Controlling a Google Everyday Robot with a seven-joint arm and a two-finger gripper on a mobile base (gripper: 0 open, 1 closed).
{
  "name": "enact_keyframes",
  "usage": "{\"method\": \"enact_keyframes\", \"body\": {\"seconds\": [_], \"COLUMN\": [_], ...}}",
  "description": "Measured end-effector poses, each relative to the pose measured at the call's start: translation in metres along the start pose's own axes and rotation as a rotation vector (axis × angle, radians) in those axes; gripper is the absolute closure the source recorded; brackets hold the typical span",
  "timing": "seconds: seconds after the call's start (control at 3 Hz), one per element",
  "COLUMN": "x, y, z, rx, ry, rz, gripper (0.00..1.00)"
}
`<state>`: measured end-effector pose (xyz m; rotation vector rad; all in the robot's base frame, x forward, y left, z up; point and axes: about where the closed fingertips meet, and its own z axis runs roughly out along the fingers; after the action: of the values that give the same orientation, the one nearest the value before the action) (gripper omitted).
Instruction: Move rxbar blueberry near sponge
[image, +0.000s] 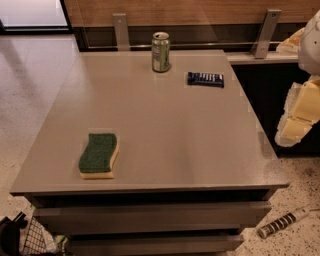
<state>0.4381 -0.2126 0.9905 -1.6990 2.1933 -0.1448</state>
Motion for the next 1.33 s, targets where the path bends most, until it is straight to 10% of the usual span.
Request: {"method": "enact_keyframes", "body": {"seconds": [0.67, 1.33], "x": [0.001, 0.007], "y": [-0.009, -0.095], "z": [0.001, 0.003], "rx": [0.016, 0.106], "ry": [-0.027, -0.278], "rz": [-0.002, 0.000], "gripper": [0.00, 0.00]}}
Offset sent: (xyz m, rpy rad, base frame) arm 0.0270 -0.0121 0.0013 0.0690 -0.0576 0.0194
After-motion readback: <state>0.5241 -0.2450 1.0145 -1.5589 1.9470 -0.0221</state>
